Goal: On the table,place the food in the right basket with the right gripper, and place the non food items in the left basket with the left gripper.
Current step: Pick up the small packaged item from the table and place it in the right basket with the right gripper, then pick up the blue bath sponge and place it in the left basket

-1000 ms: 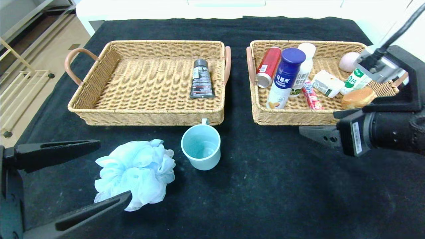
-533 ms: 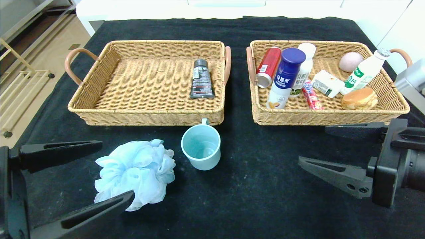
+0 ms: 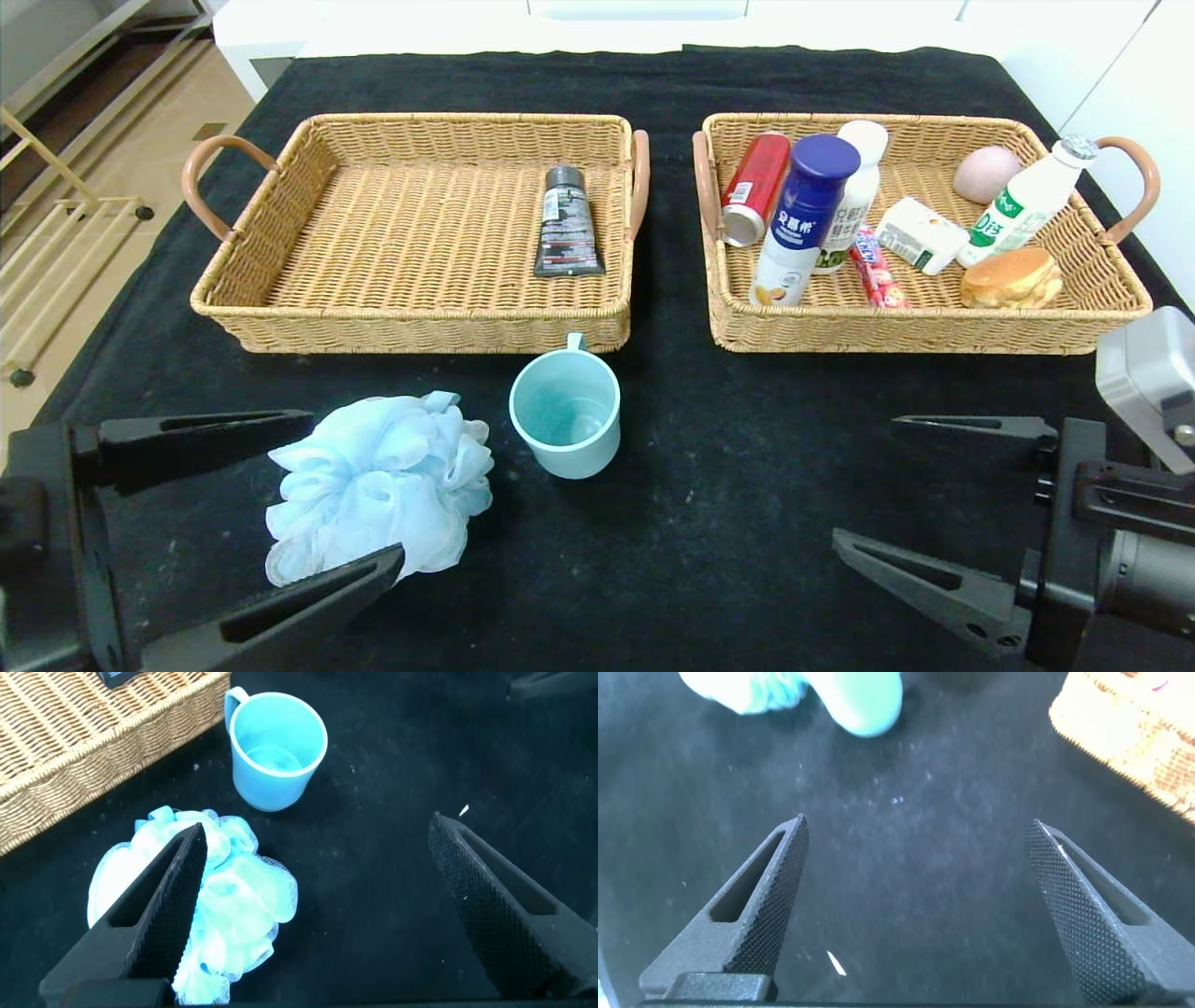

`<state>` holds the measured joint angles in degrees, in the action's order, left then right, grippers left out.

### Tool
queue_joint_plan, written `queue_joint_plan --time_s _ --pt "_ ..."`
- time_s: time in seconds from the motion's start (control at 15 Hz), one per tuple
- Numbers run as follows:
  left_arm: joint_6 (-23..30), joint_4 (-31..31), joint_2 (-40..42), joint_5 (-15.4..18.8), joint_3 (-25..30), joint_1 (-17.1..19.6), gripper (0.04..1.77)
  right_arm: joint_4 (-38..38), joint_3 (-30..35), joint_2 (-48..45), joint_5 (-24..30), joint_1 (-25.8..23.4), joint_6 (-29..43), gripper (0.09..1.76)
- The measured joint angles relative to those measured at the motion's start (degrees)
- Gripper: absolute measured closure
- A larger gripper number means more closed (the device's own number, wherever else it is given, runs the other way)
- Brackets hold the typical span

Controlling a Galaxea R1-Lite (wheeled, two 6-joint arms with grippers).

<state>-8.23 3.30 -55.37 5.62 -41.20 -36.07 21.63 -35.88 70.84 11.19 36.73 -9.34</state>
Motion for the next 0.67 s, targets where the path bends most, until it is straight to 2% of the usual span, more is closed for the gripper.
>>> queue_joint_plan --time_s 0.13,0.27,0.4,0.47,0.67 --pt "0.1 -0.1 -0.5 -0.9 0.0 0.0 0.09 0.2 1.2 -0.1 2.6 -1.8 0.0 0.15" --pt "-0.1 -1.6 -1.0 -4.8 -0.7 -1.2 0.09 0.3 1.7 -0.1 3.5 -3.0 0.0 0.15" --pt "-0.1 -9.1 -1.3 -8.8 -3.9 -2.9 0.09 0.5 2.1 -0.4 3.5 -3.3 0.1 0.15" --pt "-0.1 -13.3 -1.3 -9.7 -6.2 -3.3 0.09 0.5 2.3 -0.7 3.7 -3.3 0.1 0.15" --pt "0.2 -24.1 -2.0 -11.6 -13.9 -1.5 0.09 0.2 2.5 -1.8 3.7 -3.2 0.0 0.15"
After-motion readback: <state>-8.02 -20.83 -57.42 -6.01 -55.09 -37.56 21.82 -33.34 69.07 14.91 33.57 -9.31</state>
